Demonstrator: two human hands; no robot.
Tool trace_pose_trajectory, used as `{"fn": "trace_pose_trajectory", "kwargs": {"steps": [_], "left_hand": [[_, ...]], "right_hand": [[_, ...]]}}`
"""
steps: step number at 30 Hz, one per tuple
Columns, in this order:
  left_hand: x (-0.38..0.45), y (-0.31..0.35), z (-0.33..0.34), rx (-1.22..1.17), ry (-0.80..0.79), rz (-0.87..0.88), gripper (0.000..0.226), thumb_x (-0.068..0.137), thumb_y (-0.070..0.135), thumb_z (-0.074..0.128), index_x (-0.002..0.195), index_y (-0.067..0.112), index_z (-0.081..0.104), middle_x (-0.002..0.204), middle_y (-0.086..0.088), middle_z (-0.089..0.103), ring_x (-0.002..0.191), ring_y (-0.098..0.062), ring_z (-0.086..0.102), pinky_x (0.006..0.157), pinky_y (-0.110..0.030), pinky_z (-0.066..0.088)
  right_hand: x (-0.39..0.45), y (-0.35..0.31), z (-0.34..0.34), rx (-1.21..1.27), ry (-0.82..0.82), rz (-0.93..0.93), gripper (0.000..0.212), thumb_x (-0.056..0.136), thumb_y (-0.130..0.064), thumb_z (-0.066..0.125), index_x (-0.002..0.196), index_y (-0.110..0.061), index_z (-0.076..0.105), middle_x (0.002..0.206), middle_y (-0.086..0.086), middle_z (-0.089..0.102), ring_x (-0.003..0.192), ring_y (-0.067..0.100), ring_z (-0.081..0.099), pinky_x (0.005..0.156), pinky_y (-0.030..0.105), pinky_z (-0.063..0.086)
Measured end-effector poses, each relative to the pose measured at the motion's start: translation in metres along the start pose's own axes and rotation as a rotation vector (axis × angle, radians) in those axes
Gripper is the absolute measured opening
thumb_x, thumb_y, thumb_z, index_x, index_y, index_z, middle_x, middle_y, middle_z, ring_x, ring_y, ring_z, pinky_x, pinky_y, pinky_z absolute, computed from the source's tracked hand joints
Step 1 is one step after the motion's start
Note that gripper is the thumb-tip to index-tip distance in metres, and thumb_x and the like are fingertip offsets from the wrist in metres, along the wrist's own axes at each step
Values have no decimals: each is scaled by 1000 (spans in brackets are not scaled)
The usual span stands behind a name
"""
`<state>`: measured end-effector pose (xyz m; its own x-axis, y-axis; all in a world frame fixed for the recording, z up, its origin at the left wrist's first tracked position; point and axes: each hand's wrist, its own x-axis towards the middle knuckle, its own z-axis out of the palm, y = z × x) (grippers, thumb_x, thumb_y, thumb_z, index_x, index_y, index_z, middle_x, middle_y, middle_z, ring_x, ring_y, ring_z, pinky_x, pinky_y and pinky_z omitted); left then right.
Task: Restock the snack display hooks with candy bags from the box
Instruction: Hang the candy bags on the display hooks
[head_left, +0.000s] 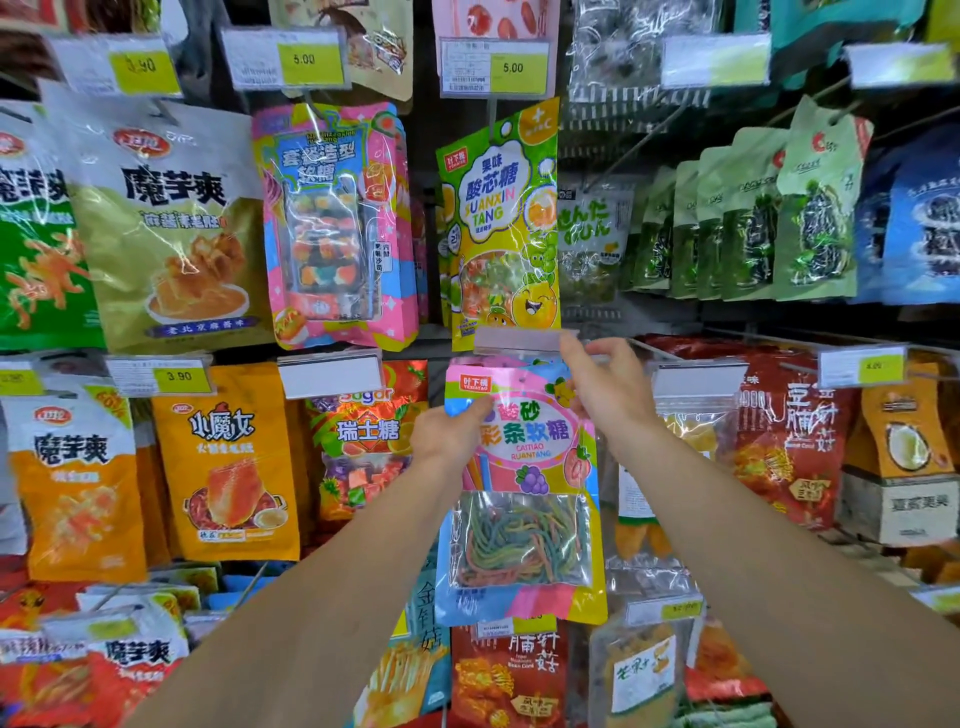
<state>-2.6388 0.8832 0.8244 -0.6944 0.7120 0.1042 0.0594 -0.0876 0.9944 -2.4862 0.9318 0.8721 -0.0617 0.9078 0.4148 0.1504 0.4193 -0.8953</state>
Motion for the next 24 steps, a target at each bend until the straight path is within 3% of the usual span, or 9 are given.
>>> {"fn": "trace_pose_trajectory", "kwargs": {"steps": [3,6,12,17,24], "left_hand": [[3,0,-2,-2,13,13,39,78,44,77,78,7,65,91,-17,74,81,-32,71,77,-48,57],[5,4,-3,26,15,39,32,80,42,75,74,11,69,83,-10,71,72,-25,63,66,-34,49],[3,5,2,45,7,34,32,82,40,73,62,18,63,69,-3,62,63,-20,55,57,-28,38],[0,7,5,58,26,32,33,80,43,75,66,15,64,78,-8,69,77,-29,66,65,-37,49],[-1,6,4,47,51,14,34,84,41,73,64,18,58,74,-6,63,71,-25,59,62,-33,43]], "right_hand": [[1,-7,1,17,-14,-32,38,80,-69,54,85,-31,57,89,0,70,82,22,68,87,50,55],[5,-10,3,-3,-40,-61,34,93,-54,54,92,-20,62,85,0,68,65,16,65,82,45,58],[5,-9,6,28,-35,-60,36,93,-53,54,87,-18,62,84,4,69,61,17,64,77,44,59],[5,-9,7,36,-27,-49,35,93,-52,53,85,-20,62,79,2,67,70,22,66,82,49,57],[4,-11,4,45,-50,-43,36,97,-48,51,91,-14,63,86,3,68,57,13,61,71,37,56]]}}
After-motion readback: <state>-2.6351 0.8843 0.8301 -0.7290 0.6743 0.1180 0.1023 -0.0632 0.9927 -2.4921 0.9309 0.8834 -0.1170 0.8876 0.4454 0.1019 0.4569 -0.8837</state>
